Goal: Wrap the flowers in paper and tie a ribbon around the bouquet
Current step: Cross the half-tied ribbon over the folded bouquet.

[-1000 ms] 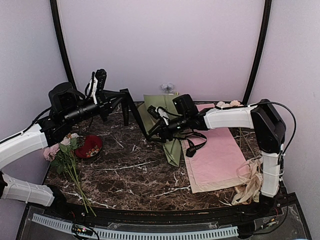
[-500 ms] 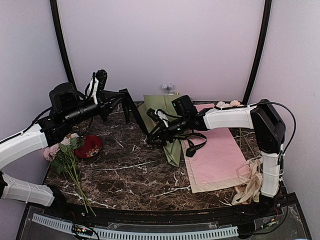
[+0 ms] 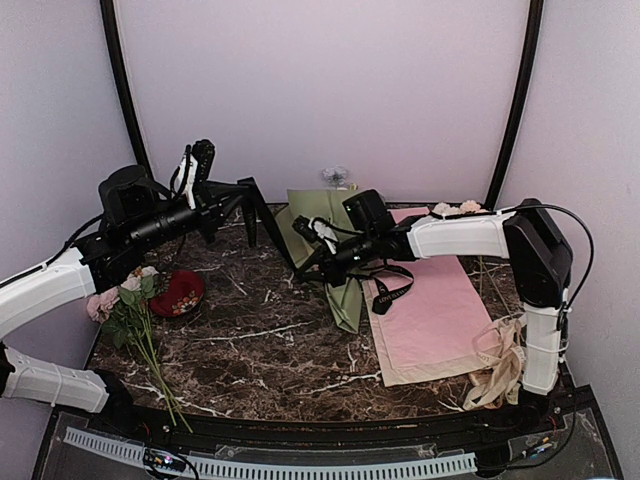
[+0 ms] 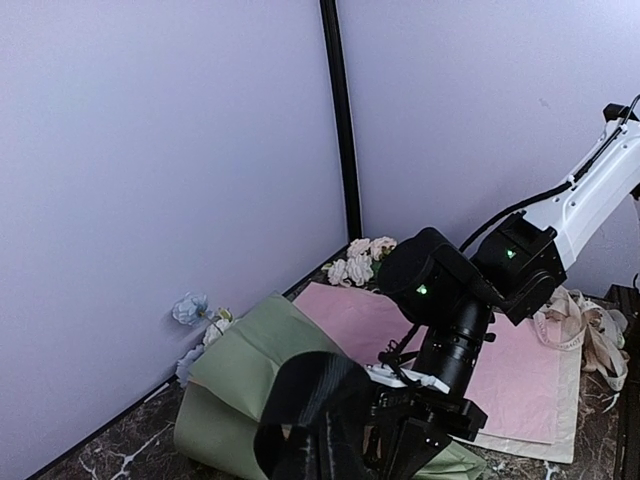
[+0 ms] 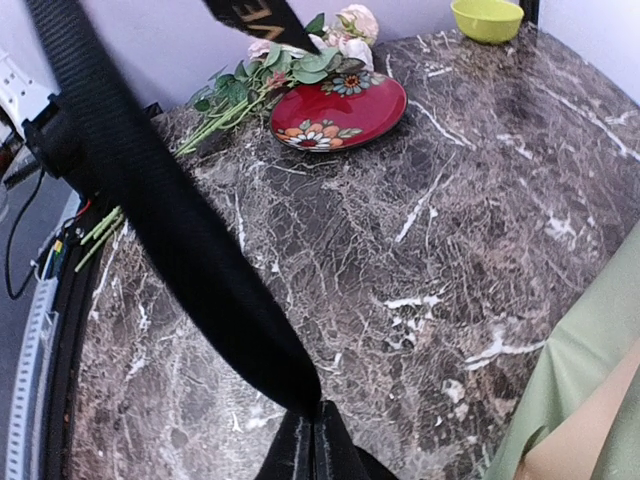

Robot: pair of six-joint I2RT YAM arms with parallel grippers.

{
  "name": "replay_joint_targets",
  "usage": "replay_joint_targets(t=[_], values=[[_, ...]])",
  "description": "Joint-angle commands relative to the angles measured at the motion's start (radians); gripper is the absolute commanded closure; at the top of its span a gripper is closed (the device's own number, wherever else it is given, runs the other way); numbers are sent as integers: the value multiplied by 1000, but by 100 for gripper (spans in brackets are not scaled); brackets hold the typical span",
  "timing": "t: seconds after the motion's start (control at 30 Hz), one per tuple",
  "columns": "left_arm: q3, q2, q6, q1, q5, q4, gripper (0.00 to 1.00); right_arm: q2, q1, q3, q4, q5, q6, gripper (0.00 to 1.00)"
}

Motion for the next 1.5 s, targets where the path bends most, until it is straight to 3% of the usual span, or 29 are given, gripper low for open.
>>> replay_joint_targets(t=[0.0,0.17,0.27,0.33,0.4,0.47,0.53,0.73,0.9,1.07,1.23,1.3,1.47], values=[[-17,-21,5,-3,-44,7,100,-34,7,-1,42,24,19,100],[12,55,-28,-3,-239,-54,100,-84,-6,-29,43,8,65,100],[24,139,-43,-3,-268,-137,98,-131,-19,-82,74,-7,113,100],[-11,171,-72,-25,-225,-167,88,-164,-21,-130,104,-7,133,100],[-71,174,-85,-50,-183,-152,69,-193,-22,-170,123,-15,143,100],[-150,154,-69,-77,-205,-108,51,-216,-29,-205,143,-26,154,100],[-209,133,-28,-107,-229,-81,39,-232,-38,-232,164,-35,174,100],[-233,187,201,-198,-245,-73,31,-238,-61,-282,267,-71,244,100],[-175,362,265,-212,-237,247,18,-231,-77,-284,296,-76,276,100],[-105,587,244,-207,-89,545,17,-232,-90,-324,389,-87,344,100],[-70,725,58,-164,42,792,19,-229,-100,-322,381,-102,350,100],[-56,769,5,-147,115,843,21,-229,-105,-327,384,-108,350,100],[-13,836,-26,-146,75,843,32,-222,-110,-324,378,-118,355,100]])
